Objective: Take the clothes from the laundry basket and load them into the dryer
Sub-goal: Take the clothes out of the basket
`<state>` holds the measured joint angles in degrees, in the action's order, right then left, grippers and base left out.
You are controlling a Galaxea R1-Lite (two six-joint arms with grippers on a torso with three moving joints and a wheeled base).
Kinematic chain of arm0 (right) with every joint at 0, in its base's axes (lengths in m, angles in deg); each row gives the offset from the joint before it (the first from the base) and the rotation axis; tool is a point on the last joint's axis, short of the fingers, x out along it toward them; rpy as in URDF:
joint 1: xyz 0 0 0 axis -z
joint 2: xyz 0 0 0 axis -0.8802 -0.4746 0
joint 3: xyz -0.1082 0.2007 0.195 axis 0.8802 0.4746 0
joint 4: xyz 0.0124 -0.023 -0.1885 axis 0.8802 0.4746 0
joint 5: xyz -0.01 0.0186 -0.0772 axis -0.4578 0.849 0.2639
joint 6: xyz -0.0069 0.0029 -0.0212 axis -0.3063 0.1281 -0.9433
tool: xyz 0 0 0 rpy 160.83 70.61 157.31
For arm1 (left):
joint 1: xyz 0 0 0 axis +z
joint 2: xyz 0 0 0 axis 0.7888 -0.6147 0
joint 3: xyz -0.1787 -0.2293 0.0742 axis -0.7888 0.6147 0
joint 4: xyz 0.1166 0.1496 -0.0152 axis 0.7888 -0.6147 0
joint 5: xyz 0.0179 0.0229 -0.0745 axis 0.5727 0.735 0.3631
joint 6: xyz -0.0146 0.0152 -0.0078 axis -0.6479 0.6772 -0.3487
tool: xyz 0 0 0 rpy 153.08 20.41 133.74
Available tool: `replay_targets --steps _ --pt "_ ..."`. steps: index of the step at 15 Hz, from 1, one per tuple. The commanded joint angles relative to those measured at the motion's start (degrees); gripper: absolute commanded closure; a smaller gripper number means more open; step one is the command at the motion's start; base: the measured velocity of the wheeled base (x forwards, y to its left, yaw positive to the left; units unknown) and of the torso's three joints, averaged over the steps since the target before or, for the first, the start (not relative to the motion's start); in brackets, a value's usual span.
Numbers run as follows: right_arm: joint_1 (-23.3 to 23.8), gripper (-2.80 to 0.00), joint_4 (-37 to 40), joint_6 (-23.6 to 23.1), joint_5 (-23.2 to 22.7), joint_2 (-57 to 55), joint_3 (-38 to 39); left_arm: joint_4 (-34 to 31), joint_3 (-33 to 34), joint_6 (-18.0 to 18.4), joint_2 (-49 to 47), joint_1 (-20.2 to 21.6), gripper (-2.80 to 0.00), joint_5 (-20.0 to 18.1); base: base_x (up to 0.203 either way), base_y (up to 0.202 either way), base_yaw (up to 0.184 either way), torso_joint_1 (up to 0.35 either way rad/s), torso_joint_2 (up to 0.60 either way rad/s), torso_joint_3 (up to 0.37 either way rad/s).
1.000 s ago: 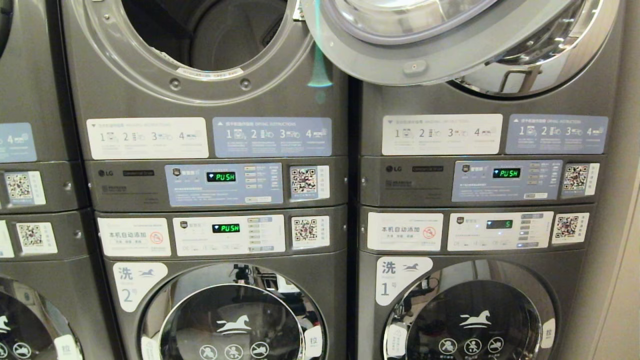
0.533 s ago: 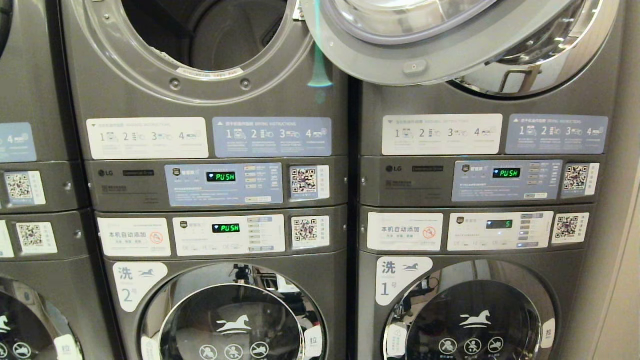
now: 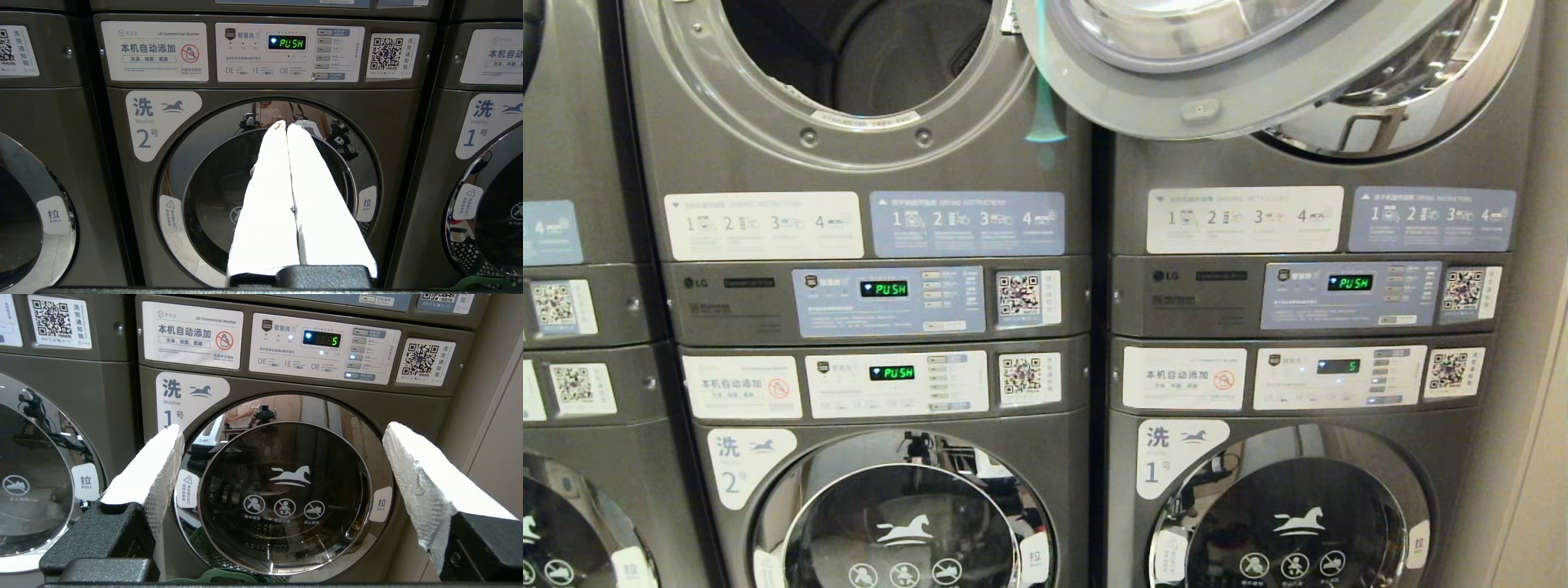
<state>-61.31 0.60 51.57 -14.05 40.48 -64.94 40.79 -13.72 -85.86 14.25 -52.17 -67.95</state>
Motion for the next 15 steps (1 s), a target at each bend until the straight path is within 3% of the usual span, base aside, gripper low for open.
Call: replay_targets --steps 1,15 --pt "0.0 -2.80 0.0 -0.1 0.0 0.0 0.0 0.1 0.0 0.0 0.1 0.0 0.00 0.0 0.000 0.000 0.000 0.000 0.00 0.000" --pt "0.0 -2.80 0.0 0.0 0.0 0.0 0.0 0.1 0.0 -0.2 0.2 0.0 0.00 0.0 0.000 0.000 0.000 0.000 0.00 0.000"
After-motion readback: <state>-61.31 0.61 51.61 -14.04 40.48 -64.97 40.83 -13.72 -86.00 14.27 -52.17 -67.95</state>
